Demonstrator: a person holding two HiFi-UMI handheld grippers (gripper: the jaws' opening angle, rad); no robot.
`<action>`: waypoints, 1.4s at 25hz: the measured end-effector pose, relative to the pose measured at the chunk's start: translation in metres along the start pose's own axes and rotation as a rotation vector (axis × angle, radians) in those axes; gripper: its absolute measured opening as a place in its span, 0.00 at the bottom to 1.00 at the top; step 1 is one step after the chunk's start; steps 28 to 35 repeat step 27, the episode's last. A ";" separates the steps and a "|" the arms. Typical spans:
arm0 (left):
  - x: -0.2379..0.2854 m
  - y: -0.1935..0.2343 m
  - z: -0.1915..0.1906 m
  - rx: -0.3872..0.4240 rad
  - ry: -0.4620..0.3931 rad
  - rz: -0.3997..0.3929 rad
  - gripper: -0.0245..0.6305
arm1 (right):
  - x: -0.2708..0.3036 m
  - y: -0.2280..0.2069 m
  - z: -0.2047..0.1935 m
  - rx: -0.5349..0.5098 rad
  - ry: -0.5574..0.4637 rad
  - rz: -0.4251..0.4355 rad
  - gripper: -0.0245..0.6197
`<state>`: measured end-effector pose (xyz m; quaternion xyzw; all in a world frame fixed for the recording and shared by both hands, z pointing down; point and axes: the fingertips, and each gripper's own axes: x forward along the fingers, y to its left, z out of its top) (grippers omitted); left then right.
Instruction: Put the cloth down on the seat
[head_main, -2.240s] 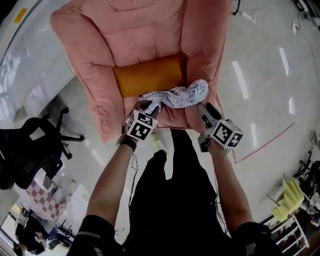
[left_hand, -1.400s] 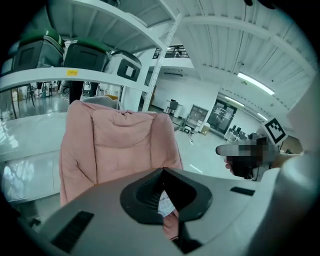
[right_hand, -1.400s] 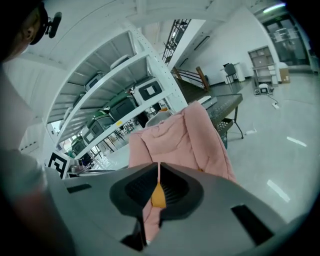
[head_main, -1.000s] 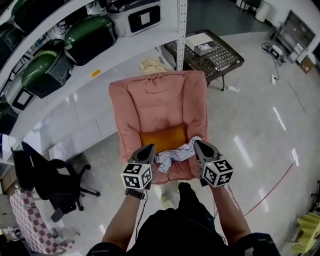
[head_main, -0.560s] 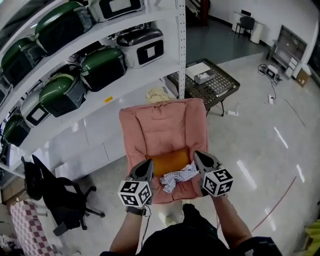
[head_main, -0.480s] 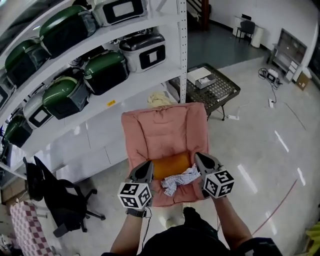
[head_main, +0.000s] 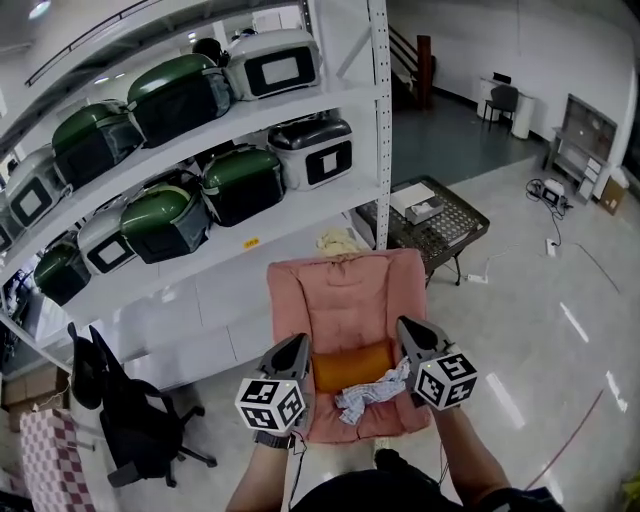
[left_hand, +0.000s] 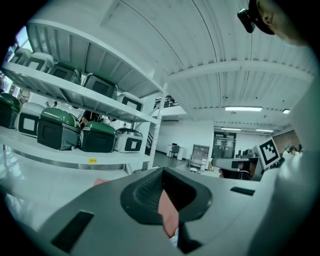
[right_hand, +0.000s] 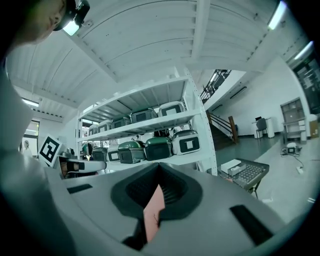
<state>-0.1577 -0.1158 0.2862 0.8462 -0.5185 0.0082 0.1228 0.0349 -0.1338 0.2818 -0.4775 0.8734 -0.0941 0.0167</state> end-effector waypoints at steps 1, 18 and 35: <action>-0.003 0.001 0.005 -0.001 -0.008 0.000 0.05 | 0.000 0.003 0.005 -0.003 -0.010 0.003 0.05; -0.040 -0.005 0.028 0.051 -0.050 0.023 0.05 | -0.019 0.036 0.026 -0.059 -0.057 0.025 0.05; -0.046 -0.005 0.028 0.049 -0.053 0.020 0.05 | -0.021 0.043 0.026 -0.066 -0.057 0.025 0.05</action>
